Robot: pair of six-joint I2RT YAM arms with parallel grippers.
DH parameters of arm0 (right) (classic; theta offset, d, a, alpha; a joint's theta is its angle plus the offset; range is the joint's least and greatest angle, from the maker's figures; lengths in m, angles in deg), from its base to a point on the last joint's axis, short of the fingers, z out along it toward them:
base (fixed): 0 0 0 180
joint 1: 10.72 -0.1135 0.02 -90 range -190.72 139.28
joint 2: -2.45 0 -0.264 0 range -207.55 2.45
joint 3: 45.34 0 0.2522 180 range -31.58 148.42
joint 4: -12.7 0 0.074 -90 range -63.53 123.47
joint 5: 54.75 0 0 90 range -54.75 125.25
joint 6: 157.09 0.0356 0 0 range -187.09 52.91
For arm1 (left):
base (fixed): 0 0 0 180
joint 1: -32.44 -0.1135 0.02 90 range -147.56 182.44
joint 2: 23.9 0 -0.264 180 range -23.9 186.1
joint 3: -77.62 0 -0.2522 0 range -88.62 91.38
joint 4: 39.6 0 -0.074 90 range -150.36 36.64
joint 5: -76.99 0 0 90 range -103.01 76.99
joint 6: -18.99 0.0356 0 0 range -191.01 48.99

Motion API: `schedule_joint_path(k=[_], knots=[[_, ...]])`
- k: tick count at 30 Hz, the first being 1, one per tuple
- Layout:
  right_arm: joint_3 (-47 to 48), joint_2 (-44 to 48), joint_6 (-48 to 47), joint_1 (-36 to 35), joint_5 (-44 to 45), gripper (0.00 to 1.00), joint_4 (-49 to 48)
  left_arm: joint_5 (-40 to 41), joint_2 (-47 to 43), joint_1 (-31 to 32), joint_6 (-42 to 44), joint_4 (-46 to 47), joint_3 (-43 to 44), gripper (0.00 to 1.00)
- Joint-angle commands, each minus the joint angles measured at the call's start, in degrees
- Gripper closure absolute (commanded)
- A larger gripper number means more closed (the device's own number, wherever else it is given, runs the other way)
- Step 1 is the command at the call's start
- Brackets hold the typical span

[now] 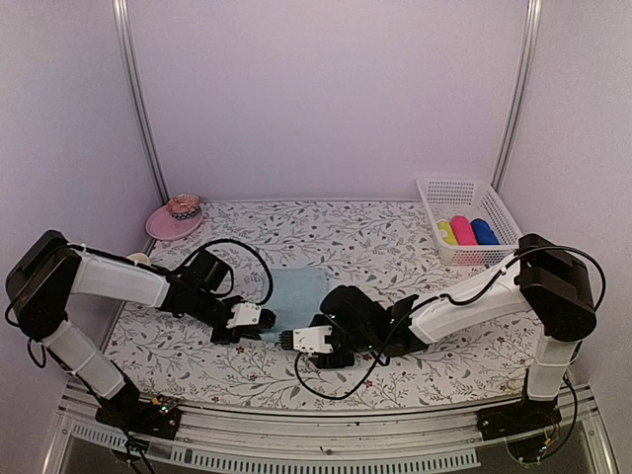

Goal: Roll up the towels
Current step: Roll the towel at the center of the board.

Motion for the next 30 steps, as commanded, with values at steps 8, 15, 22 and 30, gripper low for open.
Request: schedule_joint_path(k=[8,15,22,30], knots=[[4.1,-5.8,-0.7,-0.2,7.5,0.40,-1.7,-1.8,1.5,-0.9,-0.2,-4.6,0.5,1.00],[5.7,-8.5,-0.9,-0.2,7.8,0.55,0.0,-2.3,1.6,-1.5,0.5,-5.8,1.1,1.00],[8.8,-11.0,1.2,0.8,7.4,0.76,4.4,-2.4,0.5,-2.3,1.6,-6.7,1.1,1.00],[13.2,-10.7,5.3,1.5,-2.9,0.90,13.9,-0.9,-5.4,-3.8,0.6,-2.8,-0.8,0.65]])
